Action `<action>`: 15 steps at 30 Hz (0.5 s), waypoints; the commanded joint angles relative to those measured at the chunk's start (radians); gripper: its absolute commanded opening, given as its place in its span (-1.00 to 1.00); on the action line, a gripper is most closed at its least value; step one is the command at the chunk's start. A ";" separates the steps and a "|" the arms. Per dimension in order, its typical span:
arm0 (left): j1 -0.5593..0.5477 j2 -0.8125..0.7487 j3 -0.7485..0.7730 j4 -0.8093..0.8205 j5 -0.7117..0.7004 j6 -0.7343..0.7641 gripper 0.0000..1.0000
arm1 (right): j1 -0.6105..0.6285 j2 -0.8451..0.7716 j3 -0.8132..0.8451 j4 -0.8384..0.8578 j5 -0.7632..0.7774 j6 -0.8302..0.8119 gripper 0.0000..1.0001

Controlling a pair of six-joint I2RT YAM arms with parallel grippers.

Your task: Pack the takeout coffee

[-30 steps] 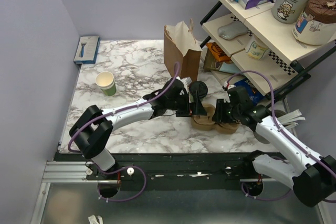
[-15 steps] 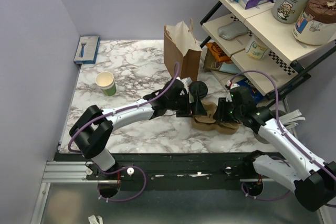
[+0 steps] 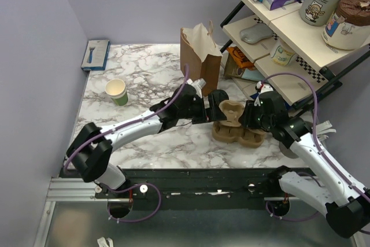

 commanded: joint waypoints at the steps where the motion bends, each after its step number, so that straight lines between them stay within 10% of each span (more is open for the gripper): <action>1: 0.042 -0.176 -0.033 -0.117 -0.141 0.022 0.98 | 0.006 -0.017 0.064 0.008 0.013 -0.008 -0.31; 6: 0.113 -0.363 -0.102 -0.275 -0.235 0.025 0.98 | 0.038 -0.005 0.084 0.058 -0.073 -0.054 -0.30; 15: 0.364 -0.659 -0.033 -0.706 -0.502 0.125 0.98 | 0.482 0.144 0.197 0.212 0.050 -0.189 -0.20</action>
